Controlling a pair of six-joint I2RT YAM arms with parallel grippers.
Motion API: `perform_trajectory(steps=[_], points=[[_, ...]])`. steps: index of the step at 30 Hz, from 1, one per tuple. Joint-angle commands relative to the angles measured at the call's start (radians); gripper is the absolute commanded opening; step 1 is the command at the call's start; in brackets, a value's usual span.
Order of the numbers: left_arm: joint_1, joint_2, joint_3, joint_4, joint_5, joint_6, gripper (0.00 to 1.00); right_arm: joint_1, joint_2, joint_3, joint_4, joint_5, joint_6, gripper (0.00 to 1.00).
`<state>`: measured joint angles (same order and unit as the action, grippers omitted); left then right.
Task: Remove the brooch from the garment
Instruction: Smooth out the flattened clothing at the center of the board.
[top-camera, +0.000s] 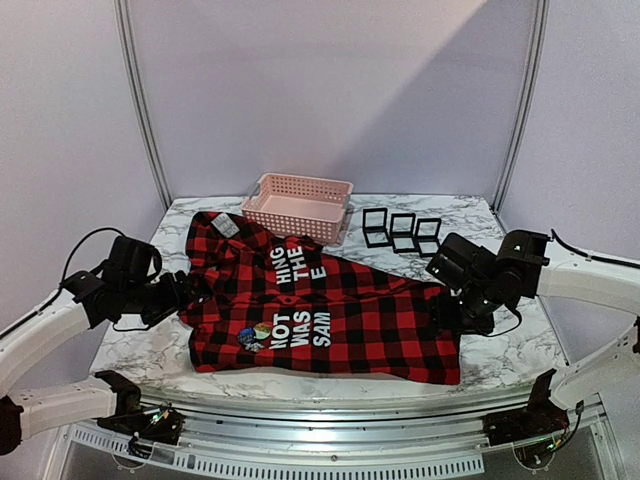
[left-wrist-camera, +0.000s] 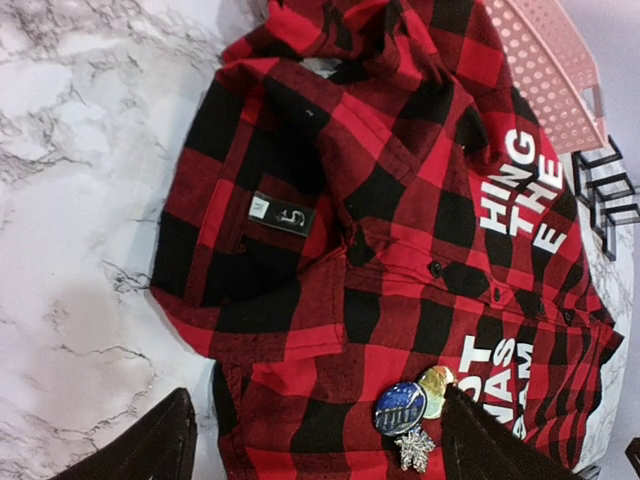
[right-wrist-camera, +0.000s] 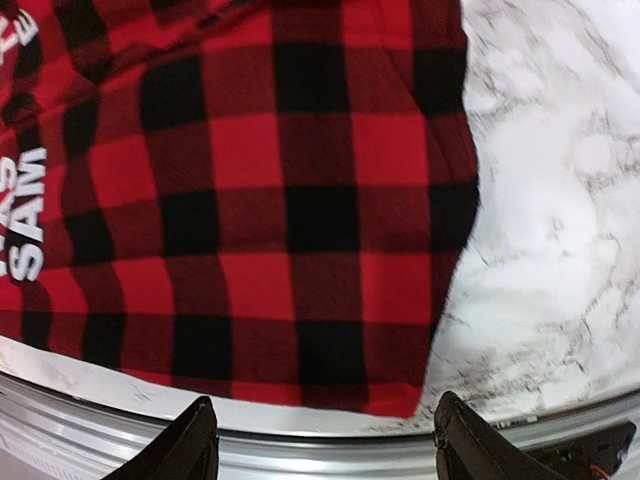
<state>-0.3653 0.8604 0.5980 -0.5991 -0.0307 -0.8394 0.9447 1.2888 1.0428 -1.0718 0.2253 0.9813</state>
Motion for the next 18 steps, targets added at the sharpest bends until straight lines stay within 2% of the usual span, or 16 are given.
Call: perform_trajectory(steps=[1,8,12,18], points=[[-0.068,0.027,0.027,0.020,0.002,0.004,0.84,-0.031,0.036,0.019,0.170,-0.014,-0.094,0.73],[-0.264,0.126,0.022,0.084,0.060,-0.051,0.84,-0.018,0.158,0.036,0.465,-0.209,-0.204,0.72],[-0.338,0.166,-0.013,0.115,0.086,-0.078,0.85,0.021,0.226,0.035,0.589,-0.308,-0.231,0.71],[-0.385,0.162,-0.059,0.090,0.107,-0.101,0.84,0.058,0.318,0.023,0.710,-0.414,-0.224,0.56]])
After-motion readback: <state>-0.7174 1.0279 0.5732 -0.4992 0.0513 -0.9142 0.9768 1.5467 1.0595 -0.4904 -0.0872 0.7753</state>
